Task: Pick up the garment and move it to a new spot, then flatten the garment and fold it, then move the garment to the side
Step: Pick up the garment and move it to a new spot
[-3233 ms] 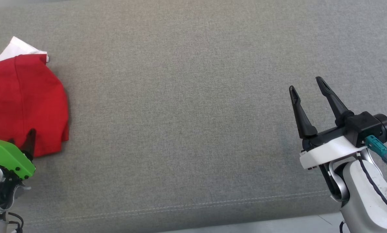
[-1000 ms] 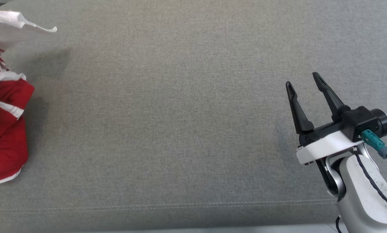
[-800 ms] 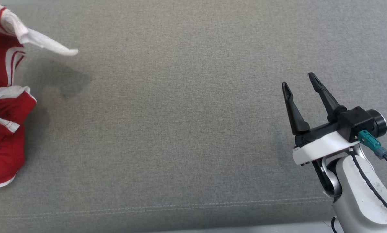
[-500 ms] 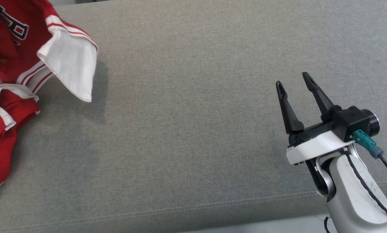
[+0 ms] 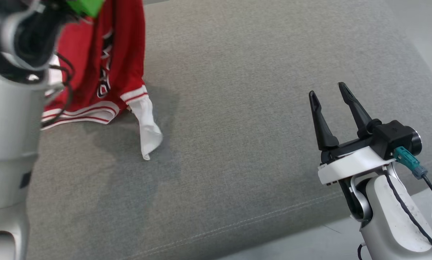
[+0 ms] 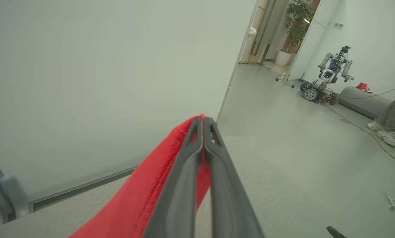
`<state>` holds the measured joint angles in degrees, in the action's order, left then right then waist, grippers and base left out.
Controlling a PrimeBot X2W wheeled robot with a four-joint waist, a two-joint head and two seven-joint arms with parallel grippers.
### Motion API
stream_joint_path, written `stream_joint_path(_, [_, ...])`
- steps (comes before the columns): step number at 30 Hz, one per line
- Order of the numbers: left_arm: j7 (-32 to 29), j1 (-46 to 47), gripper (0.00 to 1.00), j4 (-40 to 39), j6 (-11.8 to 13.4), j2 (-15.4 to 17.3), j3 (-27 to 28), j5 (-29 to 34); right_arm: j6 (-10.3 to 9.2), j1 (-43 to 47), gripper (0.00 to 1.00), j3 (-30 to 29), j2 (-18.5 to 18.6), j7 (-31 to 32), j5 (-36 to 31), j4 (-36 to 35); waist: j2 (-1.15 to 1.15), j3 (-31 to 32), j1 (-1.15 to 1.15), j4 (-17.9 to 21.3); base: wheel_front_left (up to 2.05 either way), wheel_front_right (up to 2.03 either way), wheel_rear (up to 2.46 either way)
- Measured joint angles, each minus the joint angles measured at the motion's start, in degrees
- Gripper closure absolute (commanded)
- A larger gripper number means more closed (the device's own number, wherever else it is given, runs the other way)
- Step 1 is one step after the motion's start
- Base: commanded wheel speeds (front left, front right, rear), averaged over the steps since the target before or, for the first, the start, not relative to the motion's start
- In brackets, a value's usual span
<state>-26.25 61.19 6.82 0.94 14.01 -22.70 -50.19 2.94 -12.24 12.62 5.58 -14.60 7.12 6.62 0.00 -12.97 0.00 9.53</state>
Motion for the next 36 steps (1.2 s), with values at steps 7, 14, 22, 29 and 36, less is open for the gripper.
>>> stream_joint_path(7, [-0.44,-3.89,1.0,0.23,0.0,-5.69,-7.23,1.4,0.01,1.34,0.0,0.4,-0.67,0.01,0.12,-0.02,0.0,0.87,0.0,5.52,0.0,0.0,0.0])
stream_joint_path(14, [-0.01,-5.16,1.0,0.94,0.63,-10.93,-10.43,1.53,0.02,3.42,0.0,0.65,-1.23,0.01,0.44,0.02,0.0,1.62,0.0,11.18,0.0,0.0,0.0])
stream_joint_path(22, [2.19,-4.15,1.0,0.73,1.37,-12.45,-10.42,1.12,0.07,3.91,0.0,0.92,-1.58,0.01,0.46,0.59,0.0,2.52,0.0,17.58,0.0,0.0,0.0])
stream_joint_path(29, [8.64,2.71,1.0,0.18,4.06,-13.0,-2.54,-2.92,0.01,6.67,0.0,-0.75,-1.67,0.01,0.58,0.67,0.0,4.29,0.0,20.64,0.0,0.0,0.0])
stream_joint_path(36, [8.54,1.44,1.0,7.73,4.63,-12.32,-3.46,-0.18,0.05,6.99,0.0,-1.25,-1.78,0.01,1.01,0.08,0.0,5.07,0.0,19.02,0.0,0.0,0.0])
